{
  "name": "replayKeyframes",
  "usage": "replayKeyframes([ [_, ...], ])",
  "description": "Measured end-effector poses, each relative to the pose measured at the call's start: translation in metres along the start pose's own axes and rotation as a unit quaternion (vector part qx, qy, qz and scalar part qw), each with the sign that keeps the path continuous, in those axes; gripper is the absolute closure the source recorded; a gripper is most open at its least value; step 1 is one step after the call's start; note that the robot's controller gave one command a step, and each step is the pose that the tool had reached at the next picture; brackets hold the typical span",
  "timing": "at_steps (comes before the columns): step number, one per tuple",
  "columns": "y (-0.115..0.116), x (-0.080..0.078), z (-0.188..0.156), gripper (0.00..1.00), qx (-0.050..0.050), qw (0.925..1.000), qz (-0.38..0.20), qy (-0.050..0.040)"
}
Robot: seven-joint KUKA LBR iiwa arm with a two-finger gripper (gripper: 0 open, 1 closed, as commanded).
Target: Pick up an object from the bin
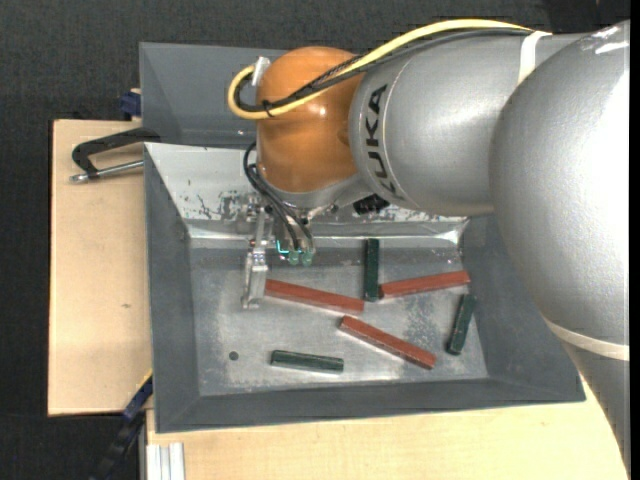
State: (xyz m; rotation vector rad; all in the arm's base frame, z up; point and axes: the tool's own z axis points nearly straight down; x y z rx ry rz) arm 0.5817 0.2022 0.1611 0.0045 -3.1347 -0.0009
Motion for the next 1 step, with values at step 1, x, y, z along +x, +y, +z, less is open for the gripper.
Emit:
replayKeyframes([
  [1,-0.0007,-0.0019,-0.0052,0.00,-0.001,1.0000,0.001,-0.0041],
])
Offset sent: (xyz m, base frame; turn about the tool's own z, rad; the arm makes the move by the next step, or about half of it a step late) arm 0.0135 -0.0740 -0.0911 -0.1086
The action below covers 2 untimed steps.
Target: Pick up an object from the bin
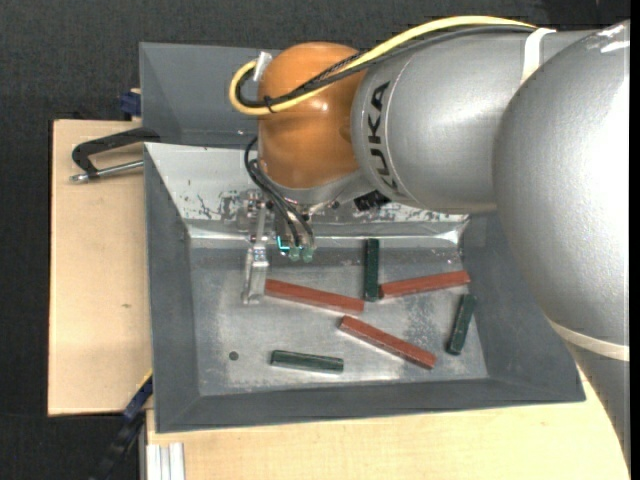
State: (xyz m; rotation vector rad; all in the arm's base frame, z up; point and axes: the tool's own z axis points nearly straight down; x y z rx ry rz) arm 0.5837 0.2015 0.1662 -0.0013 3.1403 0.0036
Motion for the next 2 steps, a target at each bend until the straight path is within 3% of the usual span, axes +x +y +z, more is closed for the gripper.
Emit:
replayKeyframes([
  [1,-0.036,-0.008,0.048,0.00,-0.001,0.9995,-0.032,-0.0030],
  [2,-0.062,-0.014,0.094,0.00,0.001,0.9967,-0.081,0.0004],
])
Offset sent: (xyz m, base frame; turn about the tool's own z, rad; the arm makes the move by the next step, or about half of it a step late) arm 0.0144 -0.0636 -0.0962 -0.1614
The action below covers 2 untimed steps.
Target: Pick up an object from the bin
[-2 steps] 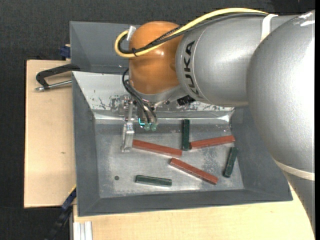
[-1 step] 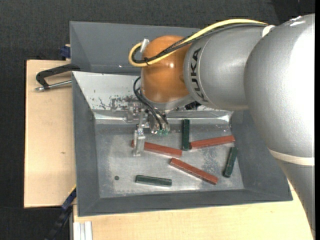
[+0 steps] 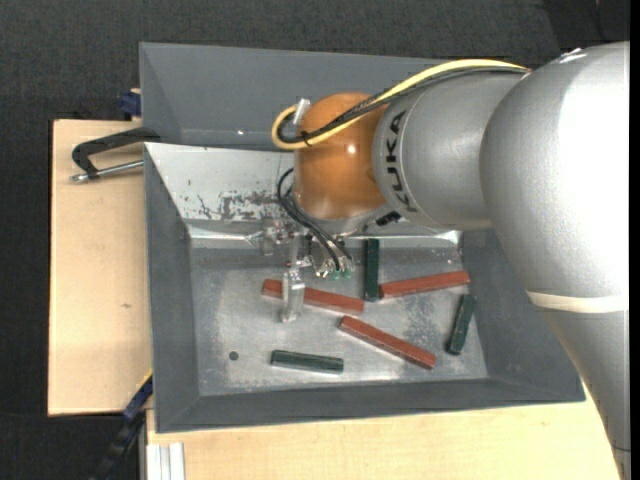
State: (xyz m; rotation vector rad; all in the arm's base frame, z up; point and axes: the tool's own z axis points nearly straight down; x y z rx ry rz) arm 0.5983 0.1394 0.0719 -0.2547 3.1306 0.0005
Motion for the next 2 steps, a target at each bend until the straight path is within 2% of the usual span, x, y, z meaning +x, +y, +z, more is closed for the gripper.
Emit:
replayKeyframes([
  [1,-0.0373,0.0197,0.0009,1.00,-0.001,0.9994,0.036,0.0000],
  [2,-0.0374,0.0198,0.0009,1.00,-0.001,0.9994,0.036,0.0000],
])
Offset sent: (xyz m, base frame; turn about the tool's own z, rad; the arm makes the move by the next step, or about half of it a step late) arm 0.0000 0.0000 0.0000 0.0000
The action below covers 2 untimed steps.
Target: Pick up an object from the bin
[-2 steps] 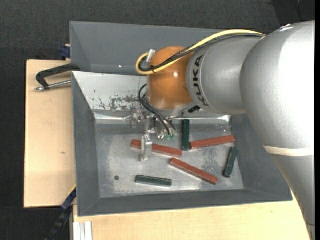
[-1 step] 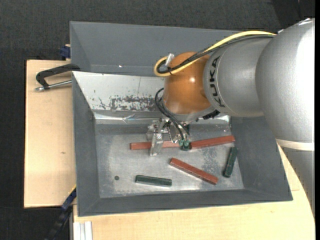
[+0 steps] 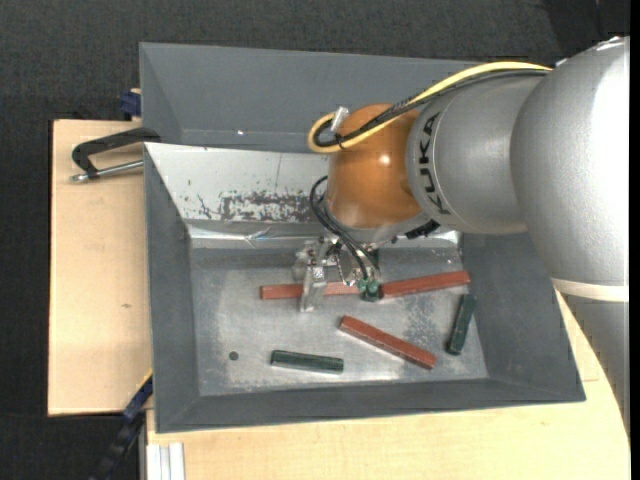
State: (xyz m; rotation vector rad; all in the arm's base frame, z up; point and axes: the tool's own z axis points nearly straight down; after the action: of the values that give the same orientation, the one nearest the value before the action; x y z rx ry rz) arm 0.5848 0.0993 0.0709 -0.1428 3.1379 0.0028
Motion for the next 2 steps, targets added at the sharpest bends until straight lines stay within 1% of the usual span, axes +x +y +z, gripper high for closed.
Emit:
replayKeyframes([
  [1,-0.0138,0.0072,-0.0963,1.00,0.000,0.9999,0.010,-0.0022],
  [2,-0.0139,0.0072,-0.0963,1.00,0.000,0.9999,0.010,-0.0021],
])
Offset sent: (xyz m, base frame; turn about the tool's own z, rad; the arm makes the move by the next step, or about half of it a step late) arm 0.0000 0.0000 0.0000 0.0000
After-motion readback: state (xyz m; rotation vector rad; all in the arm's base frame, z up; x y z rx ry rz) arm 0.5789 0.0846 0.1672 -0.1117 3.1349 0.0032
